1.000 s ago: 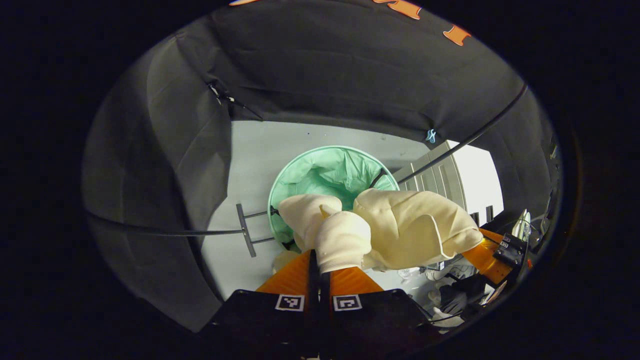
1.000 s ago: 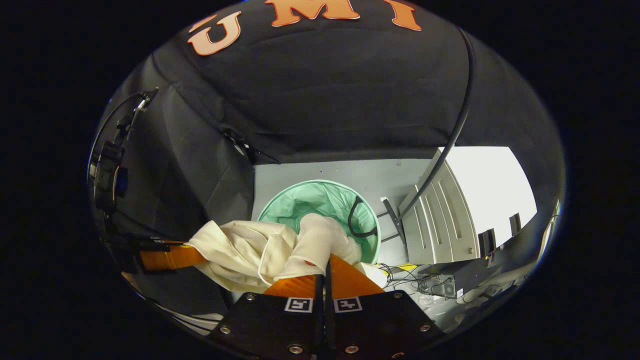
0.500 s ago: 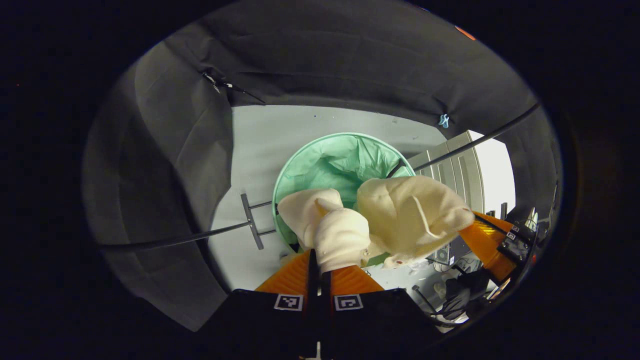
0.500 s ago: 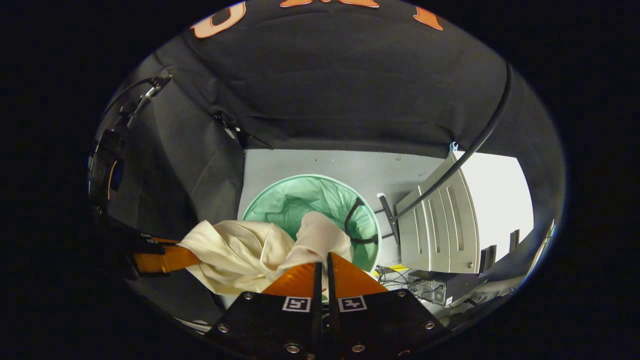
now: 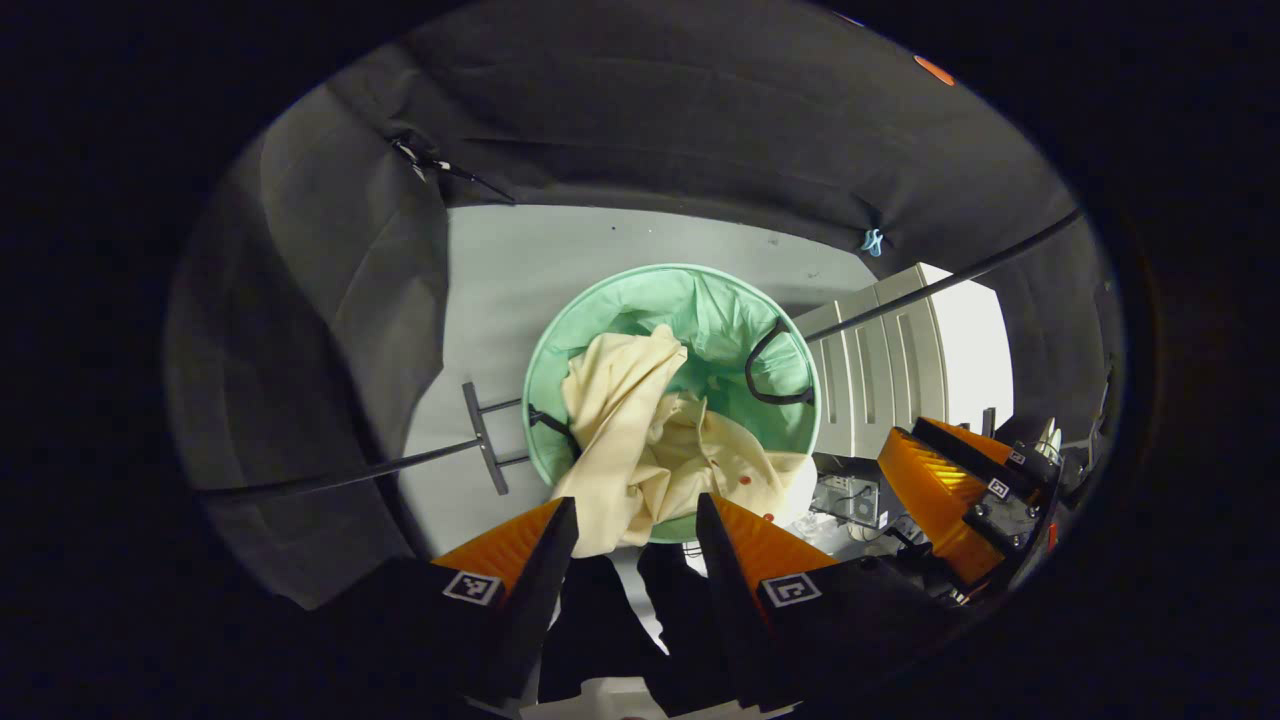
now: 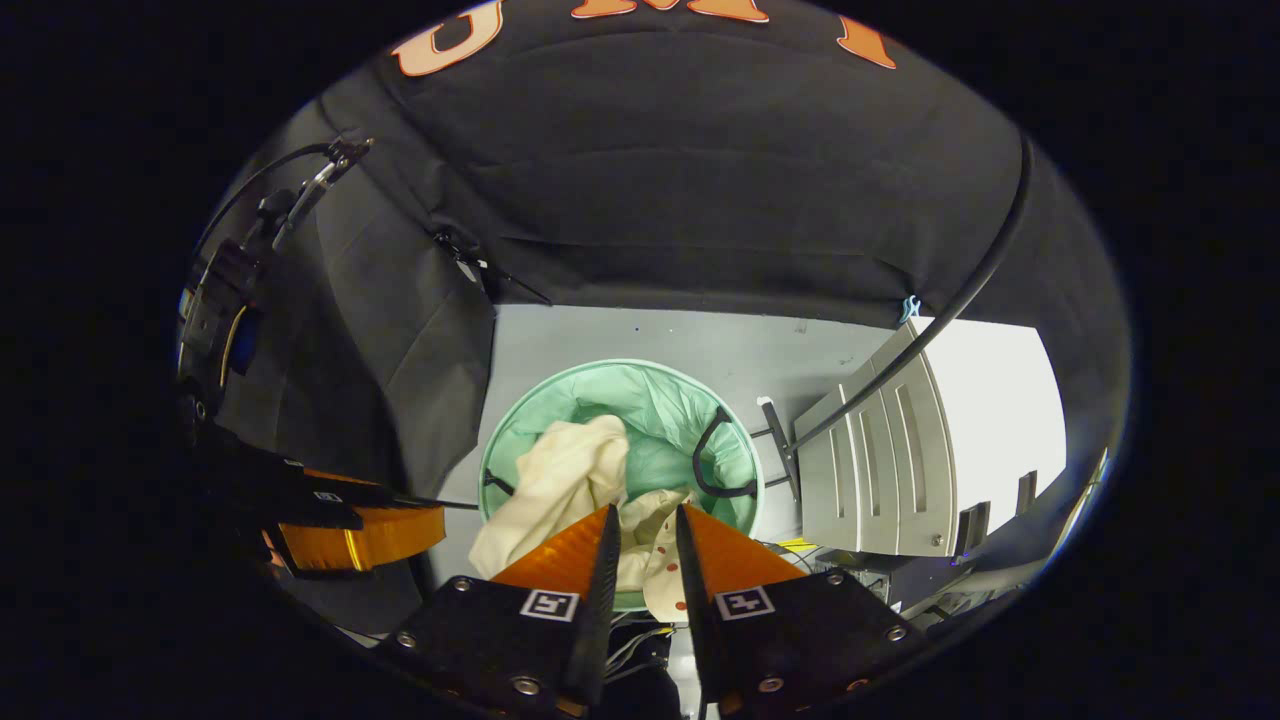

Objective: Grasp the clothes on the hanger with both hands and then place them into the laundry hamper below.

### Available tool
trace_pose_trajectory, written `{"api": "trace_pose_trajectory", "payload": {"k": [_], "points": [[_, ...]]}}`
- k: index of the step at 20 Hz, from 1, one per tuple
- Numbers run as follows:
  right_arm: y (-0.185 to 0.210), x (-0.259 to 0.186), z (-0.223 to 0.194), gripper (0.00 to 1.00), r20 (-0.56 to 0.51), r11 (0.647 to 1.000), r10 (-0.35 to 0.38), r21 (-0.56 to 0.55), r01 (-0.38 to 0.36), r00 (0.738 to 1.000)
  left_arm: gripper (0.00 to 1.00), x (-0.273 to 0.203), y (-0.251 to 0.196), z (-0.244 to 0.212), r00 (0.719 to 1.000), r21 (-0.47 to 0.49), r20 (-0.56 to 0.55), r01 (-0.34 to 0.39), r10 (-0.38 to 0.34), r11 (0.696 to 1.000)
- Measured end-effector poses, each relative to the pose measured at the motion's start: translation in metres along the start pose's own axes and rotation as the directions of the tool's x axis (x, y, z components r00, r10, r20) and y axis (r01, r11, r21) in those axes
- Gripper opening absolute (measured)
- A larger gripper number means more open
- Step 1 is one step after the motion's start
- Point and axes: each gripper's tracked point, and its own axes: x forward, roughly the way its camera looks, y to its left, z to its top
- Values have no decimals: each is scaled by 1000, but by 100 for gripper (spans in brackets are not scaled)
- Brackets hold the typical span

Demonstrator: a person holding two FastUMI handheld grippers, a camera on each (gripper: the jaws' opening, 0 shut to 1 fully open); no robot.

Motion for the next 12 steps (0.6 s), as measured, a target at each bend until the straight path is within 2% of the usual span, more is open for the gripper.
{"api": "trace_pose_trajectory", "payload": {"k": [1, 2, 3, 4, 5, 6, 7, 8, 12], "points": [[-2, -5, 4, 43, 5, 1000, -5, 1, 5, 1000, 81, -2, -1, 0, 1000, -5, 2, 2, -2, 1000], [-6, -5, 4, 49, 13, 1000, -11, 4, 11, 1000, 87, -2, -1, -1, 1000, -11, 4, -2, 2, 1000], [-10, -7, 3, 66, 20, 1000, -14, 6, 14, 1000, 77, -4, 0, -3, 1000, -13, 7, -12, 12, 1000], [-14, -10, 1, 65, 26, 1000, -19, 9, 19, 999, 89, -4, 1, -3, 1000, -15, 13, -18, 18, 1000], [-17, -12, 1, 79, 28, 1000, -23, 11, 23, 999, 95, -4, 1, -7, 1000, -15, 20, -22, 22, 1000], [-20, -15, 0, 83, 30, 1000, -24, 12, 24, 999, 100, -4, -1, -7, 1000, -17, 23, -20, 20, 1000], [-23, -18, -2, 91, 30, 1000, -26, 14, 26, 999, 99, -6, -1, -10, 999, -20, 26, -26, 26, 999], [-26, -20, -6, 94, 30, 999, -30, 16, 30, 999, 100, -10, 0, -12, 999, -24, 29, -33, 34, 999], [-39, -36, -5, 94, 67, 1000, -28, 10, 28, 997, 100, -19, -1, -21, 996, -13, 63, -59, 60, 998]]}}
